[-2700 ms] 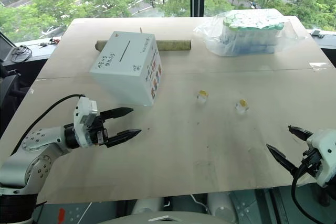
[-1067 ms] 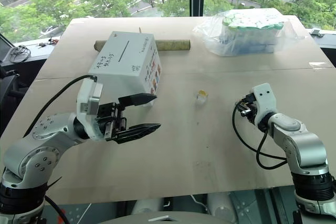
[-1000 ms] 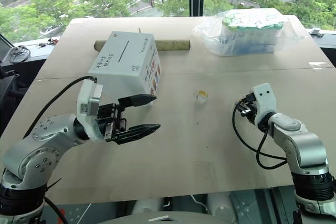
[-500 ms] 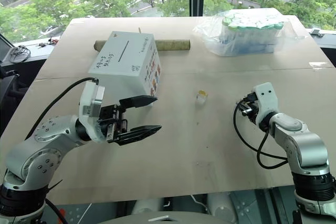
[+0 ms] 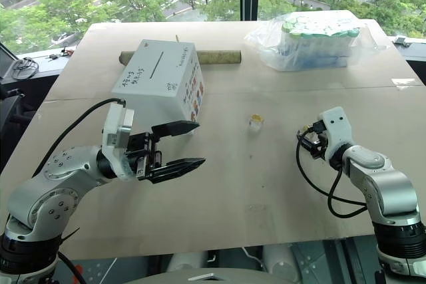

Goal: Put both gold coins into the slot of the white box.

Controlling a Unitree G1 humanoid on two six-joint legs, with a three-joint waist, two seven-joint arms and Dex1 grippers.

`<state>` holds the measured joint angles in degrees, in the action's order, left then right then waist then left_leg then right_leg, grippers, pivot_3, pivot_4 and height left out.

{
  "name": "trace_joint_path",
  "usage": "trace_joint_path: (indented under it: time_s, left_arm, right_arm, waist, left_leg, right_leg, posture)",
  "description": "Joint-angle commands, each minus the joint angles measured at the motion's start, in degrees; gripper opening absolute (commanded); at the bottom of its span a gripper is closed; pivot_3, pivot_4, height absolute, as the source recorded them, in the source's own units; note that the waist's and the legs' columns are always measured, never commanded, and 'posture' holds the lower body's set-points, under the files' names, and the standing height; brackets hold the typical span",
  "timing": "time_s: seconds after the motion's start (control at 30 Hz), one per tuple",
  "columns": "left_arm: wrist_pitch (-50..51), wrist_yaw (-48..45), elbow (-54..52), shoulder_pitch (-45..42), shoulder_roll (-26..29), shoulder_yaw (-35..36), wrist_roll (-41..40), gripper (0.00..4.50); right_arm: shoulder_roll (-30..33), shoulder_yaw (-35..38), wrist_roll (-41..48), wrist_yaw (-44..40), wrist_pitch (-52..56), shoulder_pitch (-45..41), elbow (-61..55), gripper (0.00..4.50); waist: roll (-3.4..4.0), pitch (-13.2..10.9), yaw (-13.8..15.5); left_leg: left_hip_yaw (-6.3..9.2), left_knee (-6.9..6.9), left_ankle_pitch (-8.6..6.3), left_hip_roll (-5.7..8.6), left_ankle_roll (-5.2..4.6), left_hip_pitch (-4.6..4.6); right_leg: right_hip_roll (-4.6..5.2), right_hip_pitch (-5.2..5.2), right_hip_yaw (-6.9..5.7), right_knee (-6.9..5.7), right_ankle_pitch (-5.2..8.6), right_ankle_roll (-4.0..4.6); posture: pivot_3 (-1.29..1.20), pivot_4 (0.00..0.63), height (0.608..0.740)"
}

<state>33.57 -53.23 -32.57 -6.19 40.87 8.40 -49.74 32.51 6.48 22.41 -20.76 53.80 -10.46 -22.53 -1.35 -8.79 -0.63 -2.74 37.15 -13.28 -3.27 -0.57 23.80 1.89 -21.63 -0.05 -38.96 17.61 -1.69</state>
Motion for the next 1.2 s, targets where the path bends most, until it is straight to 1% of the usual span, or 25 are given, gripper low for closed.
trace_joint_path:
  time_s: [0.03, 0.23, 0.33, 0.37, 0.47, 0.5, 0.63, 0.77, 0.93, 1.17, 1.2]
  left_arm:
    - [-0.2, 0.5, -2.0, 0.0, 0.3, 0.8, -0.9, 4.5]
    - [-0.1, 0.9, -1.9, -0.5, 0.1, 0.2, -0.7, 4.5]
    - [0.0, 1.2, -2.1, -0.5, 0.1, 0.2, -0.8, 4.5]
    - [0.1, 1.2, -2.1, -0.5, 0.1, 0.2, -0.8, 4.5]
    - [0.8, 2.2, -3.6, -0.4, 0.2, 0.3, -1.5, 4.5]
    - [1.1, 2.8, -4.6, -0.1, 0.2, 0.5, -2.0, 4.5]
    - [2.1, 4.7, -7.6, 1.3, 0.7, 1.7, -3.9, 4.5]
    - [1.7, 4.4, -7.7, 2.8, 1.1, 2.5, -4.2, 4.5]
    - [1.7, 4.5, -5.9, 3.1, 0.7, 3.0, -4.8, 4.5]
    - [4.7, 8.1, -3.8, 0.3, -0.6, 2.7, -8.3, 4.5]
    - [5.6, 9.0, -3.6, -0.6, -0.7, 2.6, -9.3, 4.5]
  right_arm:
    - [0.0, 2.0, 0.8, 0.2, 0.4, -0.7, -3.3, 2.95]
    - [0.0, 1.8, 0.2, 0.4, 0.0, -0.7, -3.0, 2.95]
    - [-0.1, 2.0, 0.2, 0.4, -0.1, -1.0, -2.7, 2.19]
    - [-0.1, 1.9, 0.2, 0.5, -0.2, -1.0, -2.6, 1.77]
    - [-0.3, 1.5, -0.2, 0.5, -0.7, -0.9, -1.9, 0.33]
    - [-0.4, 1.3, -0.3, 0.5, -0.9, -0.9, -1.6, 0.13]
    - [-0.3, 0.9, -1.0, 0.5, -1.5, -0.8, -0.6, 0.13]
    - [0.1, 1.3, -1.3, 0.3, -1.9, -0.5, -0.3, 0.13]
    - [-0.6, 4.4, 0.3, -0.3, -3.3, -0.9, -1.6, 0.13]
    - [-1.6, 8.8, 7.3, -3.8, -2.9, -1.4, -5.1, 0.13]
    - [-1.6, 9.6, 9.5, -4.8, -2.5, -1.6, -6.3, 0.13]
  waist:
    - [0.0, 0.0, 0.0]
    - [0.0, 0.0, 0.0]
    - [0.0, 0.0, 0.0]
    - [0.0, 0.0, 0.0]
    - [0.0, 0.0, 0.0]
    - [0.0, 0.0, 0.0]
    - [0.0, 0.0, 0.0]
    - [0.0, 0.0, 0.0]
    - [0.01, 0.0, 0.1]
    - [0.01, 0.0, 0.0]
    - [0.01, 0.0, 0.0]
  left_leg:
    - [0.0, 0.0, 0.0, 0.0, 0.0, 0.0]
    - [0.0, 0.0, 0.0, 0.0, 0.0, 0.0]
    - [0.0, 0.0, 0.0, 0.0, 0.0, 0.0]
    - [0.0, 0.0, 0.0, 0.0, 0.0, 0.0]
    - [0.0, 0.0, 0.0, 0.0, 0.0, 0.0]
    - [0.0, 0.0, 0.0, 0.0, 0.0, 0.0]
    - [-0.01, 0.0, 0.0, -0.01, 0.0, 0.0]
    - [0.0, 0.0, 0.0, -0.01, 0.0, -0.02]
    - [-0.01, 0.0, 0.0, 0.0, 0.0, -0.01]
    - [0.01, -0.01, 0.0, -0.01, 0.0, 0.0]
    - [0.01, 0.0, 0.0, -0.01, 0.0, -0.01]
  right_leg:
    - [0.0, 0.0, 0.0, 0.0, 0.0, 0.0]
    - [0.0, 0.0, 0.0, 0.0, 0.0, 0.0]
    - [0.0, 0.0, 0.0, 0.0, 0.0, 0.0]
    - [0.0, 0.0, 0.0, 0.0, 0.0, 0.0]
    - [0.0, 0.0, 0.0, 0.0, 0.0, 0.0]
    - [0.0, 0.0, 0.0, 0.0, 0.0, 0.0]
    - [0.02, 0.0, 0.02, 0.01, 0.0, 0.0]
    - [0.01, 0.01, 0.01, -0.01, 0.0, 0.0]
    - [0.01, 0.0, 0.01, 0.0, 0.0, 0.0]
    - [0.01, 0.0, 0.0, 0.0, 0.0, 0.0]
    - [0.01, 0.01, 0.0, 0.0, 0.0, 0.0]
  posture:
    - [0.0, 0.15, 0.74]
    - [0.0, 0.15, 0.74]
    - [0.0, 0.15, 0.74]
    - [0.0, 0.15, 0.74]
    - [0.0, 0.15, 0.74]
    - [0.0, 0.15, 0.74]
    - [0.0, 0.15, 0.74]
    - [0.0, 0.15, 0.74]
    - [0.0, 0.15, 0.74]
    - [0.0, 0.15, 0.74]
    - [0.0, 0.15, 0.74]
